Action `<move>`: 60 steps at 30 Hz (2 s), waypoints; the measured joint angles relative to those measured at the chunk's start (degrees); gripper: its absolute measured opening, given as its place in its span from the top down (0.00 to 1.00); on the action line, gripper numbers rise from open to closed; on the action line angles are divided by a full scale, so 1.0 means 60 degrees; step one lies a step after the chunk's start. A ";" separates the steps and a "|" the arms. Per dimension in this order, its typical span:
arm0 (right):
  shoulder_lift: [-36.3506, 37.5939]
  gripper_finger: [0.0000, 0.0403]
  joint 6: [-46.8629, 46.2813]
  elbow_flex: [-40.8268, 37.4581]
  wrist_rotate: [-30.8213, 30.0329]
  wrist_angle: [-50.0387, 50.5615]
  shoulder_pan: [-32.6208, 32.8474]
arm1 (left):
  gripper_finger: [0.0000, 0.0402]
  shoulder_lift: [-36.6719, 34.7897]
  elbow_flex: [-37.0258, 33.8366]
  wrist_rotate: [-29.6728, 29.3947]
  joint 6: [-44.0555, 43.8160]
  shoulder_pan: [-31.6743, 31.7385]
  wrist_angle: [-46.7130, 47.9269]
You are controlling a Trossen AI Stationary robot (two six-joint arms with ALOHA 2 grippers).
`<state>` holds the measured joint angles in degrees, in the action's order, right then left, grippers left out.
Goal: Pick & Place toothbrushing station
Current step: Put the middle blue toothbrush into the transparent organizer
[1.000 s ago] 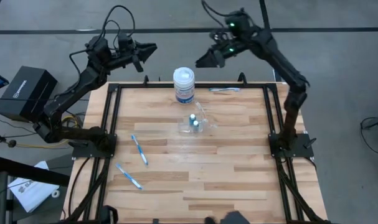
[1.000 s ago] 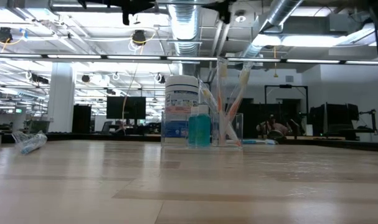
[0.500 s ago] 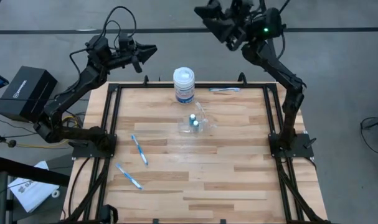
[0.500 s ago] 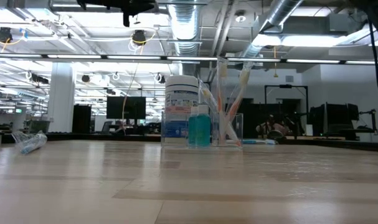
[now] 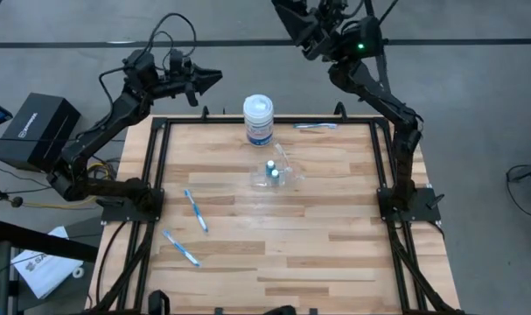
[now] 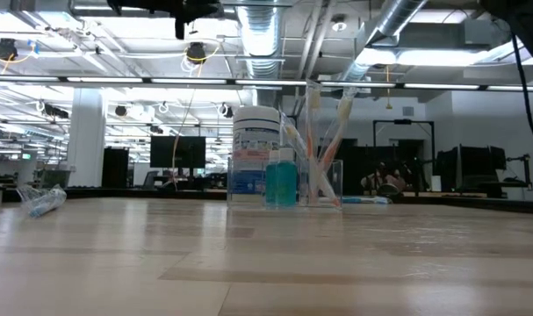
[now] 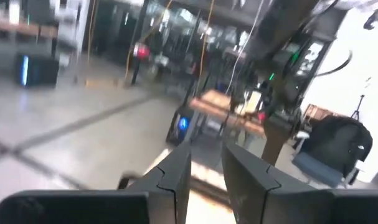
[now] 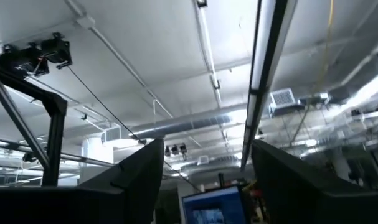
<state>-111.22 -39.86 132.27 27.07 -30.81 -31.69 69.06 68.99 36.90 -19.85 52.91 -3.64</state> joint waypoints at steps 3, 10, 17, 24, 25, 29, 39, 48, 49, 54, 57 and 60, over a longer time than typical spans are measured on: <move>0.0142 0.46 0.0114 0.0105 0.0275 -0.0135 -0.0089 | 0.79 -0.0005 0.0000 -0.0007 0.0598 -0.0082 0.1670; 0.0984 0.53 0.0547 0.0408 0.1643 0.0485 -0.0570 | 0.79 -0.0025 -0.0008 -0.1402 0.1720 -0.0880 0.6858; 0.2161 0.53 0.2463 0.0412 0.2952 0.3494 -0.1259 | 0.79 -0.1102 -0.1116 -0.3828 -0.1417 -0.2691 0.8079; 0.2619 0.49 0.3372 0.0412 0.3819 0.5336 -0.2346 | 0.79 -0.2341 -0.2896 -0.7910 -0.6461 -0.5453 0.7906; 0.2619 0.49 0.3380 0.0412 0.3918 0.5355 -0.2461 | 0.79 -0.2377 -0.3204 -0.8285 -0.7084 -0.5816 0.7914; 0.2483 0.48 0.3065 0.0412 0.4600 0.5359 -0.2868 | 0.79 -0.2249 -0.4407 -0.8707 -0.9459 -0.6890 0.7762; 0.2167 0.48 0.2565 0.0401 0.5297 0.5307 -0.3055 | 0.79 -0.1344 -0.5615 -0.8859 -1.2320 -0.8463 0.7509; 0.2164 0.49 0.2556 0.0401 0.5293 0.5305 -0.3059 | 0.58 -0.1560 -0.6398 -0.8269 -1.3177 -0.8479 0.7486; 0.2164 0.49 0.2496 0.0401 0.5293 0.5294 -0.3059 | 0.55 -0.1616 -0.6431 -0.8128 -1.3254 -0.8481 0.7587; 0.2160 0.49 0.2318 0.0401 0.5293 0.5275 -0.3059 | 0.44 -0.1646 -0.6444 -0.8081 -1.3259 -0.8478 0.7647; 0.2160 0.49 0.2318 0.0401 0.5264 0.5275 -0.3059 | 0.43 -0.1739 -0.6448 -0.7922 -1.3340 -0.8478 0.7914; 0.2160 0.50 0.2318 0.0401 0.5261 0.5275 -0.3019 | 0.46 -0.1826 -0.6448 -0.7668 -1.3520 -0.8478 0.8431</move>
<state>-98.26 -25.96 134.67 58.63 0.84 -49.80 58.10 30.30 -9.10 -100.97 2.04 46.95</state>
